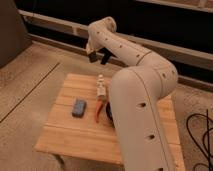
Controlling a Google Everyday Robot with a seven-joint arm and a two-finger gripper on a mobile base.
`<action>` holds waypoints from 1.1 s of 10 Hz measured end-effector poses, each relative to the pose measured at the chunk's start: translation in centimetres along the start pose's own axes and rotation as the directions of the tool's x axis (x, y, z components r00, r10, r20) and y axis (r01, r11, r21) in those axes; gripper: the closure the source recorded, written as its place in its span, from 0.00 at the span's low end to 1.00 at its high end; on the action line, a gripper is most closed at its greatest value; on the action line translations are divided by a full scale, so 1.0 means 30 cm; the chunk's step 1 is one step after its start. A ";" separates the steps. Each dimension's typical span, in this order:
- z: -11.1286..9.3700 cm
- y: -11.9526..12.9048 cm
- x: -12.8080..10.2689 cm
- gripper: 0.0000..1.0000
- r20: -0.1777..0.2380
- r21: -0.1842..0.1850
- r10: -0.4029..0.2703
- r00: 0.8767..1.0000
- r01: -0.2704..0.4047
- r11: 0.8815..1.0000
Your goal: Place the eraser in the ceramic cup
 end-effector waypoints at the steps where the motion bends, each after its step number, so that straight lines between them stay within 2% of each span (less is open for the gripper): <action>1: 0.002 0.008 -0.011 1.00 0.010 0.016 -0.001 1.000 0.001 1.000; 5: 0.012 0.011 0.085 1.00 -0.005 0.038 0.032 0.999 -0.031 0.999; 7: 0.024 0.010 0.168 1.00 -0.015 0.046 0.068 0.998 -0.068 0.997; 11: -0.033 -0.061 0.244 1.00 0.029 0.088 0.125 0.992 -0.127 0.988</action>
